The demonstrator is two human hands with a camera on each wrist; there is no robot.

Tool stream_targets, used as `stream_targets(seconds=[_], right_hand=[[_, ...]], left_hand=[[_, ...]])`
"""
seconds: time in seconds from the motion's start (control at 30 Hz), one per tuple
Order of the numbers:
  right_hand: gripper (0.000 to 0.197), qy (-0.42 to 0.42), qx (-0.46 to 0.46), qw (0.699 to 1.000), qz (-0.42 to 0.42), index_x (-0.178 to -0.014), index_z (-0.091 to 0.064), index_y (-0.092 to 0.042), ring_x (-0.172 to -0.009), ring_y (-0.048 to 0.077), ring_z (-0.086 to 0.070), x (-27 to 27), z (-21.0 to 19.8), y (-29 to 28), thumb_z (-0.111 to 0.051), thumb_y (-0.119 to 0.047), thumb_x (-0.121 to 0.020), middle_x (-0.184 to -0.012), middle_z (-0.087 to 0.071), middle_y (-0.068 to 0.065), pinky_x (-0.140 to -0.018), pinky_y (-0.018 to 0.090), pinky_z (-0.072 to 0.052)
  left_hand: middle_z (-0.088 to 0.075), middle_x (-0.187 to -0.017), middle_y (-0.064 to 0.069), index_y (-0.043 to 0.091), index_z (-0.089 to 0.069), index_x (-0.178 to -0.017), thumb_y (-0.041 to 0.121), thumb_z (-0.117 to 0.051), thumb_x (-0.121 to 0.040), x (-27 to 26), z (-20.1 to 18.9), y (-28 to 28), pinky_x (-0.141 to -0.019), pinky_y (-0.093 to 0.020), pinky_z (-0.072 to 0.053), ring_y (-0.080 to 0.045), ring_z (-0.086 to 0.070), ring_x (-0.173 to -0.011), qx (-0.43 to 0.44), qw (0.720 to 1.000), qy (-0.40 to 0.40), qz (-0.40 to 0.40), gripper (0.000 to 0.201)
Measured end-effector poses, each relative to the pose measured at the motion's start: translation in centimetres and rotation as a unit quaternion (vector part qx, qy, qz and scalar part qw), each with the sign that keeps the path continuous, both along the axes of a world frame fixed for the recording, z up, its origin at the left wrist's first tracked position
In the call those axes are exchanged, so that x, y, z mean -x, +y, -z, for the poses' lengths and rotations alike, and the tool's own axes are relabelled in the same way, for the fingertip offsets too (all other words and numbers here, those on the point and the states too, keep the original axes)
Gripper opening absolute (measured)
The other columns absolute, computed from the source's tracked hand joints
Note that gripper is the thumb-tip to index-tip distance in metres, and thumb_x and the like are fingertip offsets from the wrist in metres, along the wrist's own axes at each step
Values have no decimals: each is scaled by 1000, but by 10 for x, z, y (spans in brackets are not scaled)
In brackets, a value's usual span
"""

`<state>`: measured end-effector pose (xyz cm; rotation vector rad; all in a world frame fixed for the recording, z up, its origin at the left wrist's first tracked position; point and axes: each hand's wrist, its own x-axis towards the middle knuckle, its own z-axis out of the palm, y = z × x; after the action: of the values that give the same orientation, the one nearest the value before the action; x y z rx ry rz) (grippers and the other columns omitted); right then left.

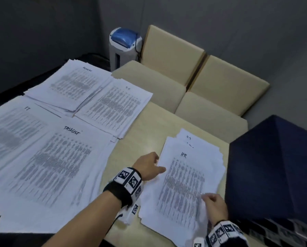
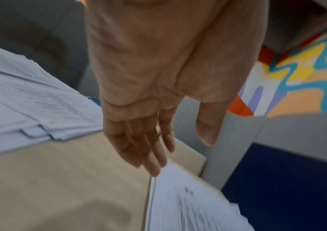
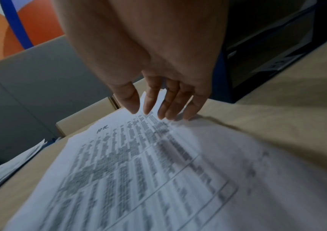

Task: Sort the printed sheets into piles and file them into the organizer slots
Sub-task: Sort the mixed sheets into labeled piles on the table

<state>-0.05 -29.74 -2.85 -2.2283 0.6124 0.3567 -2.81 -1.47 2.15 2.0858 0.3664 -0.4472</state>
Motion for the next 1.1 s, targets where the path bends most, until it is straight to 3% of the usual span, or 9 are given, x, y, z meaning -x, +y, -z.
stream_targets(seconds=[0.13,0.37,0.5,0.57,0.67,0.83,0.93,1.0,1.1], right_hand=[[30,36,-40,998,-24,-104,-62,-13,-96,24,-62,-13,11,-12,-75,-32,-84,-104,-68,5,-92,38,-50],[63,64,40,997,-18,-129,-48,-5,-119,33,-53,-31,9,-13,-75,-36,-81,-134,-50,17,-96,35,-43],[77,119,23,993,7,-135,-38,-2,-122,38,-49,-32,15,-9,-77,-35,-77,-140,-41,19,-100,43,-45],[83,122,48,991,6,-139,-33,0,-128,40,-44,-32,14,-7,-78,-34,-78,-144,-33,21,-101,44,-42],[80,105,31,994,25,-141,-34,-1,-127,38,-44,-28,16,-15,-77,-33,-81,-145,-32,20,-98,39,-41],[45,52,-56,996,36,-107,-66,-17,-101,28,-60,-24,21,-33,-80,-35,-68,-118,-58,12,-91,36,-50],[10,23,-227,969,100,-62,-65,-20,-75,24,-58,-15,16,-33,-74,-20,-63,-81,-62,12,-64,28,-46],[12,25,-288,947,139,-59,-62,-10,-61,26,-56,-4,13,-35,-66,-8,-70,-71,-58,14,-58,28,-47],[23,-6,-296,948,115,-75,-58,-6,-80,28,-57,15,15,-37,-53,11,-89,-88,-61,15,-82,39,-49]], left_hand=[[-41,-150,-8,9,-31,-148,30,-62,-93,-9,28,-51,-106,-34,-40,-25,-46,-132,-50,998,22,-14,66],[-58,-127,-9,7,-46,-133,20,-63,-88,-15,47,-75,-95,-32,-45,-25,-56,-114,-102,989,18,-102,50],[-64,-87,-4,16,-59,-93,17,-63,-86,-17,44,-77,-67,-25,-44,-24,-61,-84,-80,990,30,-110,9],[-48,-62,1,20,-44,-62,17,-64,-85,-15,46,-79,-51,-23,-31,-21,-50,-64,-102,992,15,-73,31],[-42,-52,3,18,-39,-53,18,-68,-82,-11,48,-72,-47,-23,-26,-19,-45,-58,-110,993,-31,-36,41],[-56,-45,21,33,-61,-51,-7,-66,-76,-8,48,-44,-57,-17,-41,5,-52,-48,16,999,-40,16,47],[-66,-79,12,28,-74,-80,-9,-57,-78,-10,57,-36,-67,-22,-50,-10,-63,-74,-15,997,-69,-24,41],[-65,-91,5,20,-69,-93,4,-63,-82,-9,65,-33,-73,-24,-49,-17,-63,-86,-91,987,-89,-102,20],[-65,-85,2,20,-64,-86,32,-70,-79,-2,70,-34,-68,-26,-46,-20,-61,-81,-140,983,-43,-111,15]])
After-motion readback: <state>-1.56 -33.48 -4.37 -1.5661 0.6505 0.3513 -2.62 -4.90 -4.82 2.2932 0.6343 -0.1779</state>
